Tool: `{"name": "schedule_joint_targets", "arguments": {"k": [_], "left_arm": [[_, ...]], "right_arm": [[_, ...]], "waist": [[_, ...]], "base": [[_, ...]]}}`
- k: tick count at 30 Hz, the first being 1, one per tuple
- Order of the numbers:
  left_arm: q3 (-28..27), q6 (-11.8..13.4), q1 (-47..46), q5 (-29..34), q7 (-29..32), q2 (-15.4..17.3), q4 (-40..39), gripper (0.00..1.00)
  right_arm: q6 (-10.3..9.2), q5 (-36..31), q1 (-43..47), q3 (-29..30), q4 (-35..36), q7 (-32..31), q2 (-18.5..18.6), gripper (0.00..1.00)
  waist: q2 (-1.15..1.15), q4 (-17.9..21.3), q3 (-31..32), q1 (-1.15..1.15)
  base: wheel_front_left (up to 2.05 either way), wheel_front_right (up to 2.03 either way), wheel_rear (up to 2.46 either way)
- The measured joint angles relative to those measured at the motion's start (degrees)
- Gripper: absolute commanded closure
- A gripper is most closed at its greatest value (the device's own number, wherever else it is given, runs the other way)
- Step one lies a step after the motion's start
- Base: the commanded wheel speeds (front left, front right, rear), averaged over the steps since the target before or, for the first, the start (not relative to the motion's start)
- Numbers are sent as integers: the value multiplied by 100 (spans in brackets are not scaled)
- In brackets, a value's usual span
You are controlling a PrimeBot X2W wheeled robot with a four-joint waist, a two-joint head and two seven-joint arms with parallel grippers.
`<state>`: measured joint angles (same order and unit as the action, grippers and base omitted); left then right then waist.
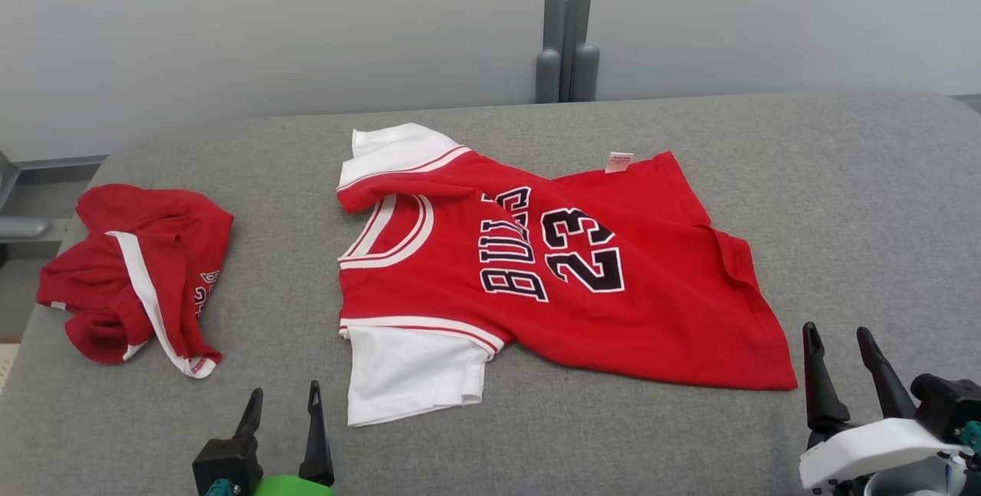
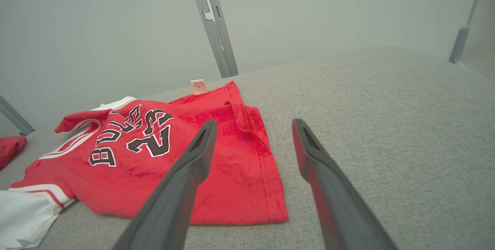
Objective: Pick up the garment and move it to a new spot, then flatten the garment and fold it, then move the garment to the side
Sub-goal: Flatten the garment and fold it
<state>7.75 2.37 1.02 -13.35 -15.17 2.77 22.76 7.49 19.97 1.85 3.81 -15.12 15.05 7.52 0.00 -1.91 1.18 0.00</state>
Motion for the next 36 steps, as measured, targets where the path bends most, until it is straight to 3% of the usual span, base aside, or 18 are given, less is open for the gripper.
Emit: {"name": "schedule_joint_targets", "arguments": {"k": [15, 36], "left_arm": [[-297, -12, 401, 240, 0, 0, -339, 0], [-264, -135, 487, 244, 0, 0, -508, 0]], "right_arm": [[0, -598, 119, -32, 83, 0, -189, 0], [0, -609, 140, -64, 116, 0, -237, 0]], "waist": [[0, 102, 338, 0], [0, 240, 266, 0]], "base": [[0, 0, 0], [0, 0, 0]]}}
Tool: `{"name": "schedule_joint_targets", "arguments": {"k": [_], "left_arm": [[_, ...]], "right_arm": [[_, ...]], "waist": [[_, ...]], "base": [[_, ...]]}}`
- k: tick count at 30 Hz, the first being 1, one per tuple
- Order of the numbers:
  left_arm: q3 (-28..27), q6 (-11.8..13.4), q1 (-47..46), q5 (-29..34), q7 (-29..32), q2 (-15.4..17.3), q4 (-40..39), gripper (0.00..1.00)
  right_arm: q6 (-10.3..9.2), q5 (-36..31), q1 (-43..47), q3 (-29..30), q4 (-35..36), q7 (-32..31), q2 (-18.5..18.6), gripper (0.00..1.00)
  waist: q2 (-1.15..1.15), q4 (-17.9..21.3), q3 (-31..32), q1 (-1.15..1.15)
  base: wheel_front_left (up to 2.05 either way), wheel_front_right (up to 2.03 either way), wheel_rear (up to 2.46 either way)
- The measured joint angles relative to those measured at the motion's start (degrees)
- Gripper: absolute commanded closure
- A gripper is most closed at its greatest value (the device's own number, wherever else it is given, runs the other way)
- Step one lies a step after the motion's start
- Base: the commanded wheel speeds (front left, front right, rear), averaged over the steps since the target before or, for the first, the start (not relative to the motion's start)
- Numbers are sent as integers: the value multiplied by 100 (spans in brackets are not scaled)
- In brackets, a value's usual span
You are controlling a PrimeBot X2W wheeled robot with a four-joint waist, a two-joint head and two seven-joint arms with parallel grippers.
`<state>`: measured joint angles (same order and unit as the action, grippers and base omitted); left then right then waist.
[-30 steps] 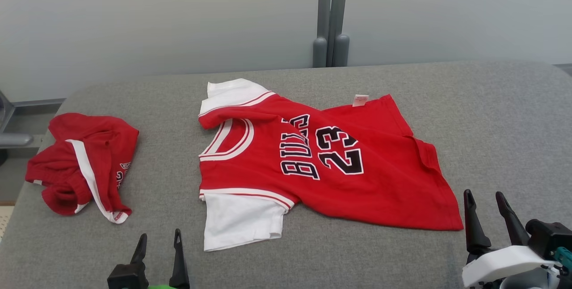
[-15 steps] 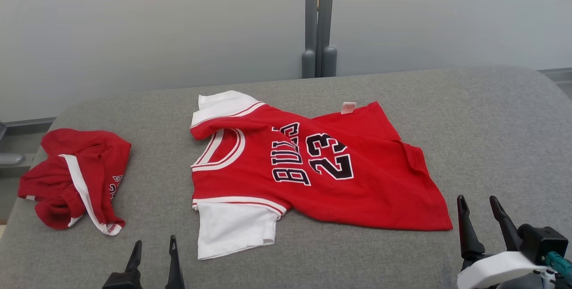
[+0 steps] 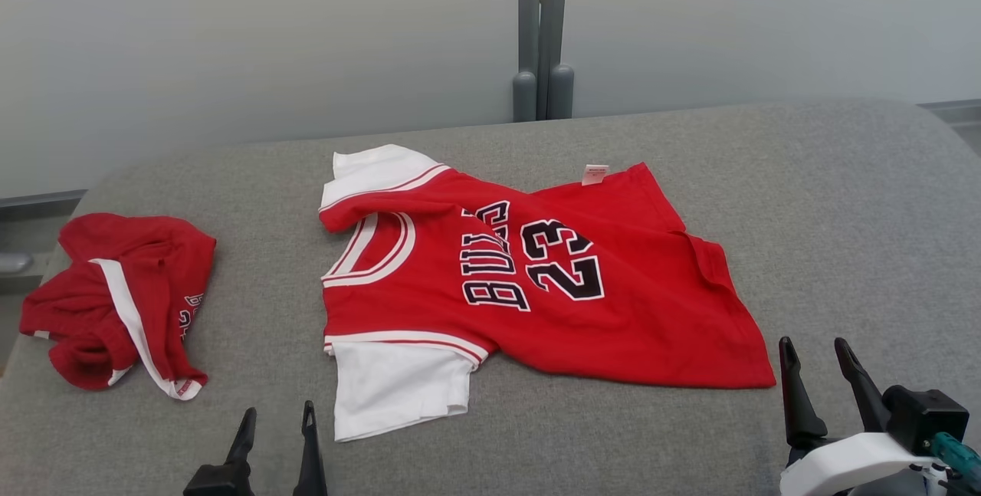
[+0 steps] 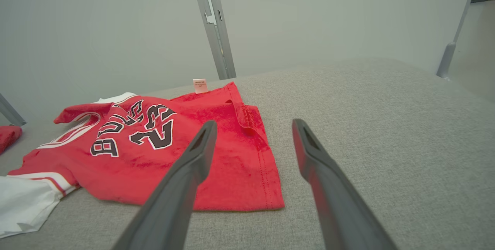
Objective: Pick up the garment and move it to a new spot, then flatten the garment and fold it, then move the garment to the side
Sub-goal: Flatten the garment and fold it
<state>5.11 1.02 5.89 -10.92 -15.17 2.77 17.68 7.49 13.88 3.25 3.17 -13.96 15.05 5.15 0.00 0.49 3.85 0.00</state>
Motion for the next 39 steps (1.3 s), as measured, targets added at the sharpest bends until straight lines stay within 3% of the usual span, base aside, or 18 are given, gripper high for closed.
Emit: {"name": "schedule_joint_targets", "arguments": {"k": [9, 23, 39], "left_arm": [[346, -149, -202, -163, 0, 0, 366, 0], [416, 176, -652, 81, 1, 0, 1205, 0], [285, 178, -675, 64, 0, -1, 1163, 0]], "right_arm": [[0, 48, -116, -141, -77, 0, 98, 0], [0, 164, -420, -87, 16, 0, 265, 0], [0, 220, -520, -45, 35, 0, 181, 0]], "waist": [[0, 31, -356, 0], [0, 249, -1027, 0], [0, 281, -1174, 0]], "base": [[0, 0, 0], [0, 0, 0], [0, 0, 0]]}}
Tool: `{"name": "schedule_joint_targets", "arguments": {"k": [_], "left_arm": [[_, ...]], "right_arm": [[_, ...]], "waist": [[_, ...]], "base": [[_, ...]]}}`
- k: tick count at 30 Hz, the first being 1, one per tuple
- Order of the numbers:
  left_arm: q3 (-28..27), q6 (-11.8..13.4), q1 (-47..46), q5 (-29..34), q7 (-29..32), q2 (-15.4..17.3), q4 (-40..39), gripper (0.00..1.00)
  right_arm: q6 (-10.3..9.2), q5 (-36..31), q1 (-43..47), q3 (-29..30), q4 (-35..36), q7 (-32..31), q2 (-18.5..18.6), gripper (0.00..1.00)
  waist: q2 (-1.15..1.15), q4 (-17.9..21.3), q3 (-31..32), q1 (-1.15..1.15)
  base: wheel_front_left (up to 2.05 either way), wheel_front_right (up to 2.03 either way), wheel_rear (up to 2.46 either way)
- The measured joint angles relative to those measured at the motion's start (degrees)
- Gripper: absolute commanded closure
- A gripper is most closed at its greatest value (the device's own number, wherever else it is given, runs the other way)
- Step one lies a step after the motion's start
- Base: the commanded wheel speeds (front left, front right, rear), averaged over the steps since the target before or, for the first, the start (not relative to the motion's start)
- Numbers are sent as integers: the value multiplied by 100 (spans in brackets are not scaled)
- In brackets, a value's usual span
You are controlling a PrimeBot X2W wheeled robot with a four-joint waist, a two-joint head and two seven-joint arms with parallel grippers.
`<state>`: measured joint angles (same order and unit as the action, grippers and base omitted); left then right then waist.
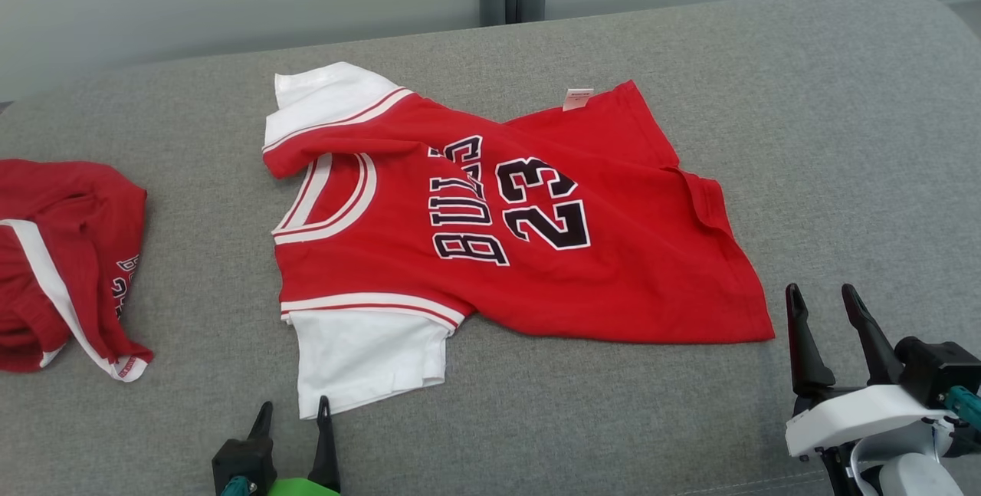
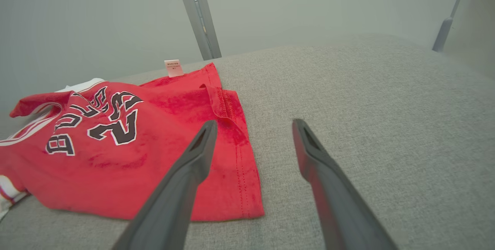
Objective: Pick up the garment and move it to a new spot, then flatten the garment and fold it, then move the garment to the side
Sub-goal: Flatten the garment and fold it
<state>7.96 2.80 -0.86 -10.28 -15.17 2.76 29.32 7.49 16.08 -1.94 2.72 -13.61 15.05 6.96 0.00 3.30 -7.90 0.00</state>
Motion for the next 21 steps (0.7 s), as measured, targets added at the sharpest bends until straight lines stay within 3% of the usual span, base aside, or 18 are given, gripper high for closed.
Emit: {"name": "schedule_joint_targets", "arguments": {"k": [6, 21], "left_arm": [[7, -238, 12, -266, 0, 0, -132, 0], [43, -433, -275, -859, -11, 2, 523, 0]], "right_arm": [[1, 8, -45, -29, -16, 0, -1, 0], [0, 63, -76, -67, -27, 0, 0, 0]], "waist": [[0, 21, 29, 0], [0, 269, 29, 0]], "base": [[0, 0, 0], [0, 0, 0]]}}
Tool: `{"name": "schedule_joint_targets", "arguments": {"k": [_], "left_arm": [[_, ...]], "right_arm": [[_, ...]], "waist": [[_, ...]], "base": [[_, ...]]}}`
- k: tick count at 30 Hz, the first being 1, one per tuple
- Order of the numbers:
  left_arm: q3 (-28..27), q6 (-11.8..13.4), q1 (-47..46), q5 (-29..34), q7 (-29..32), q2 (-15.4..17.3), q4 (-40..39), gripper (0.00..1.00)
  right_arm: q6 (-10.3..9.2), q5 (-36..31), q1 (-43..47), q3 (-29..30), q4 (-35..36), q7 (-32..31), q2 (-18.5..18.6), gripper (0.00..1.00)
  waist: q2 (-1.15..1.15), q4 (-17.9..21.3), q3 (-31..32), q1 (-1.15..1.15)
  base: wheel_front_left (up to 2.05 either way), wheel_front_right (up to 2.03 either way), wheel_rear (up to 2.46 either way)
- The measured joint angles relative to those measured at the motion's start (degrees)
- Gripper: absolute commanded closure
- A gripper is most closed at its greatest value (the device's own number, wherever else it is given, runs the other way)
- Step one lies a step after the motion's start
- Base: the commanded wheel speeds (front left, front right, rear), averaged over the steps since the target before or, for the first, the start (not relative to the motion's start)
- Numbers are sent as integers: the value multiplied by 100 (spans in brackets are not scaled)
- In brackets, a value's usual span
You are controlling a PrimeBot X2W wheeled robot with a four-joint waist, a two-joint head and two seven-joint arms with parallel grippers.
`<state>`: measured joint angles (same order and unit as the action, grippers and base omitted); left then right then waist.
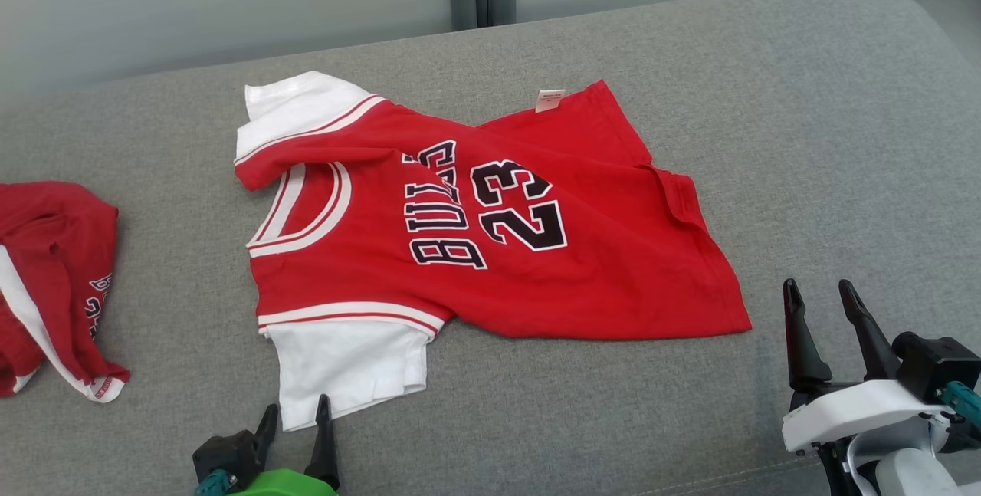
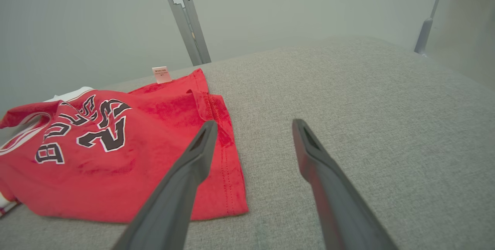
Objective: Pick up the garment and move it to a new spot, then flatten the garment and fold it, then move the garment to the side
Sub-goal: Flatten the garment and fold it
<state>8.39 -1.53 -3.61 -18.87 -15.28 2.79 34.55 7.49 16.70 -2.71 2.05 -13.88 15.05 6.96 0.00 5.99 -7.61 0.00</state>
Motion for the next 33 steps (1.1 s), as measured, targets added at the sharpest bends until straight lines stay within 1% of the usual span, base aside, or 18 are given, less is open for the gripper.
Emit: {"name": "schedule_joint_targets", "arguments": {"k": [2, 3, 4, 5, 7, 12, 17, 25, 33], "left_arm": [[-7, -46, -38, -194, -1, 0, 56, 2], [-7, -62, -47, -276, -1, 0, 89, 11], [21, -94, -55, -336, -13, 2, 148, 35], [32, -103, -74, -392, -19, 4, 200, 53], [85, -148, -128, -438, -41, 38, 300, 100], [190, -255, -193, -481, -40, 23, 355, 100], [182, -249, -175, -303, 7, 14, 84, 100], [143, -282, -26, 24, 10, -3, -86, 100], [248, -325, 14, 37, 10, -3, -254, 100]], "right_arm": [[0, 11, 1, 12, -1, 0, -3, 0], [0, 18, 3, 14, -3, 0, -5, 0], [1, 18, 4, 15, -9, 0, -8, 0], [1, 18, 5, 15, -11, 0, -11, 0], [0, 19, 7, 20, -18, 0, -15, 0], [0, 49, 6, 44, -135, 0, -41, 0], [0, 130, 8, 105, -422, 0, -89, 0], [0, 188, -21, 212, -1193, 0, -132, 0], [1, 293, -413, 291, -1938, 0, -166, 0]], "waist": [[0, 26, -6, 0], [0, 33, -9, 0], [0, 37, -12, 0], [0, 39, -12, 0], [0, 36, -15, 0], [0, -31, -29, 0], [0, -209, -22, 0], [0, -634, 6, 0], [0, -944, -56, 0]], "base": [[0, 0, 0], [0, 0, 0], [0, 0, 0], [0, 0, 0], [0, 0, 0], [0, 0, 0], [0, 0, 0], [0, 0, 0], [0, 0, 0]]}}
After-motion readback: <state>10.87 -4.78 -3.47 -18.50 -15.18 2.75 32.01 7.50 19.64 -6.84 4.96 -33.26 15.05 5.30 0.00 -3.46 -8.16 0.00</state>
